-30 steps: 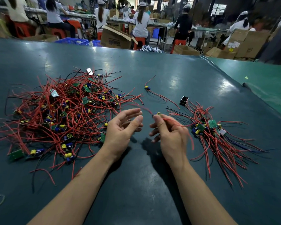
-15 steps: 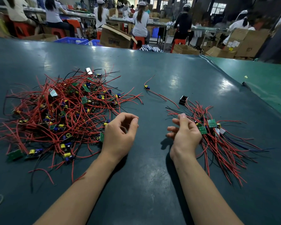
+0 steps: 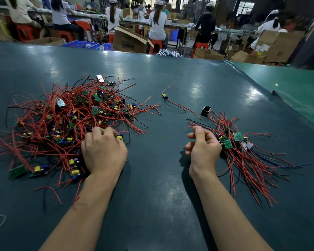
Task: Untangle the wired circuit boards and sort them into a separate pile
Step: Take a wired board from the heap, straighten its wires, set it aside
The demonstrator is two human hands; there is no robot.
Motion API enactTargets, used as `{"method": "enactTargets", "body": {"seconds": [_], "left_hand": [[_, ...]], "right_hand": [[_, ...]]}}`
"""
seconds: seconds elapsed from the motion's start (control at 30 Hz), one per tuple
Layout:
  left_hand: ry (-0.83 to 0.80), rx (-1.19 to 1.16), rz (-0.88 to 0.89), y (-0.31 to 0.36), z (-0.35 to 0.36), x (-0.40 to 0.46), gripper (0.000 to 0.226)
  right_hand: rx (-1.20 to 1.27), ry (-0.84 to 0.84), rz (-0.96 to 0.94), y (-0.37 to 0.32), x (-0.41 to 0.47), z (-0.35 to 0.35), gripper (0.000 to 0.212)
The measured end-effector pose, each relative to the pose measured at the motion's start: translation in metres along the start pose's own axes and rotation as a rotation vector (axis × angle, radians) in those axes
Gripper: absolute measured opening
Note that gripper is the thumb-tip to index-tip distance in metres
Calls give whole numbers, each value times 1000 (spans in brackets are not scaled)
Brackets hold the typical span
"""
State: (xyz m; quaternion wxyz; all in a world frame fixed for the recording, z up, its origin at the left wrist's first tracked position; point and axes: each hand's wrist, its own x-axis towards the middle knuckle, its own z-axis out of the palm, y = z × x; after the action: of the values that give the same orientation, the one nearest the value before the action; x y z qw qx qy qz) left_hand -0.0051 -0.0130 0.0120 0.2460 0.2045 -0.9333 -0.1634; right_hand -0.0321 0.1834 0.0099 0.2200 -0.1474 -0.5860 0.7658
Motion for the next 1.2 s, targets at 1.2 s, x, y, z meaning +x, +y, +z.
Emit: {"method": "enactTargets", "body": {"seconds": [1.2], "left_hand": [[269,-656,993,39,4,-26,11]], "right_hand": [[307,-754,367,-11,-16,3,23]]}}
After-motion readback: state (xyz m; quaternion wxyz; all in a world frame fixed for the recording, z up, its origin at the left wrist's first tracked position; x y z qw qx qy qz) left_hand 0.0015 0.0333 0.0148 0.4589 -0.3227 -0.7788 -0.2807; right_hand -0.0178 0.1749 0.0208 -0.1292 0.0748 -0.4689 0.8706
